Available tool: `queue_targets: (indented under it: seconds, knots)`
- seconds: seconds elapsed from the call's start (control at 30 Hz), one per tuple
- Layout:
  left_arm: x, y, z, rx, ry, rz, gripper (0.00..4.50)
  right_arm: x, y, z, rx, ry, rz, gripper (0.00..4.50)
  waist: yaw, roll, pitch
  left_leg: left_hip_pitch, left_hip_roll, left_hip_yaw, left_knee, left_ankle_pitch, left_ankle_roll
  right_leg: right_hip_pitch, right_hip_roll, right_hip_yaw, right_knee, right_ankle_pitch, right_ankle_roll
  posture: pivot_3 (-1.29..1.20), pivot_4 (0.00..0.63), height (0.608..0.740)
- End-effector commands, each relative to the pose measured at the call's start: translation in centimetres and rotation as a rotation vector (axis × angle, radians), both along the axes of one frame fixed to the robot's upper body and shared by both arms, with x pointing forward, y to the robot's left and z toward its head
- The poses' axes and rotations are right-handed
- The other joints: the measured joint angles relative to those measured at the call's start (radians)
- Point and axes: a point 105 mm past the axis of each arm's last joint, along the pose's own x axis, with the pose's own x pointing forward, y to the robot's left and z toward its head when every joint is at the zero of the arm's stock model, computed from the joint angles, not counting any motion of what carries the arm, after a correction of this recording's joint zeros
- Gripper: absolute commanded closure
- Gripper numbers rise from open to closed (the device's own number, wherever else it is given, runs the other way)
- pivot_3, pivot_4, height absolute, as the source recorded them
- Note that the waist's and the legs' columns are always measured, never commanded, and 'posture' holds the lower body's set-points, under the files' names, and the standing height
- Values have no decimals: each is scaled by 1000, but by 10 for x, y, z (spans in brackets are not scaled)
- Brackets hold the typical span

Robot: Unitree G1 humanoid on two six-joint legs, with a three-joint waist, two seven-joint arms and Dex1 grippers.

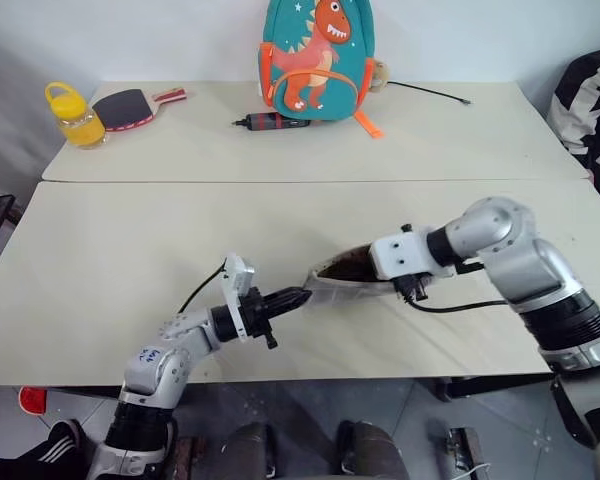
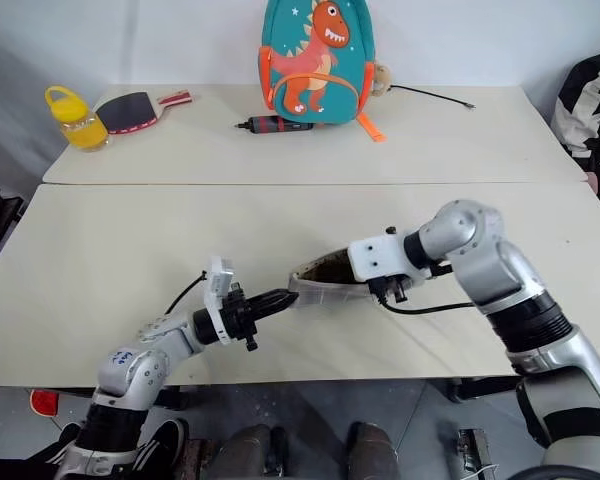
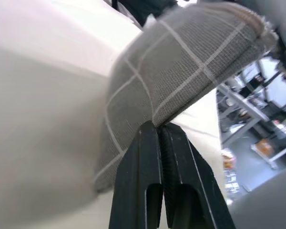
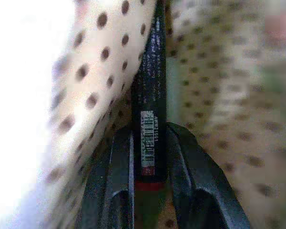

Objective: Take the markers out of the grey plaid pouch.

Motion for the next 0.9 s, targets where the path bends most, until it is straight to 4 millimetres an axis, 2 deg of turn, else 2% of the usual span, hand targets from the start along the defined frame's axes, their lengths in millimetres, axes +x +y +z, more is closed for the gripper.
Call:
queue_targets:
  seconds: [0.03,0.13,0.23,0.5,0.63,0.73,0.8,0.83,0.9]
  knots:
    - [10,13,26,53,-155,47,4500,3,-9,29,74,-75,-33,3902,0,0,0,0,0,0,0,0,0,0,0,0,0,0,0,0,150,740]
    - [15,14,37,79,-219,48,4500,7,-10,38,123,-111,-53,3902,-2,0,0,0,0,0,-1,0,0,0,0,0,0,0,0,0,150,740]
    - [22,16,46,73,-266,88,4500,-2,1,50,217,-84,-12,3902,-1,0,0,0,0,0,-2,0,0,-1,0,0,0,0,0,0,150,740]
    - [26,34,33,83,-218,134,4500,-20,9,91,484,-25,1,3902,-1,0,0,0,0,0,-2,0,0,-1,0,-1,0,0,0,0,150,740]
    - [28,37,33,70,-220,157,4500,-20,5,93,517,-27,-25,3902,1,0,0,0,0,-1,-2,0,0,-1,0,-1,0,0,0,0,150,740]
    - [32,47,35,79,-229,187,4500,-10,-10,104,569,-82,-96,3902,0,-1,0,-1,0,0,-2,0,0,-1,0,-1,0,0,0,0,150,740]
    - [34,58,36,85,-225,208,4500,15,-41,108,514,-214,-258,3902,0,-1,0,-1,0,0,-2,0,0,-1,0,-1,0,0,0,0,150,740]
    - [34,62,36,81,-218,213,4500,30,-66,100,430,-278,-372,3902,1,-1,0,-1,0,0,-2,0,0,-1,0,-1,0,0,0,0,150,740]
    - [34,66,35,67,-205,214,4500,43,-96,87,336,-331,-485,3902,3,-1,1,-1,-1,0,-2,0,0,-1,0,-1,0,0,0,0,150,740]
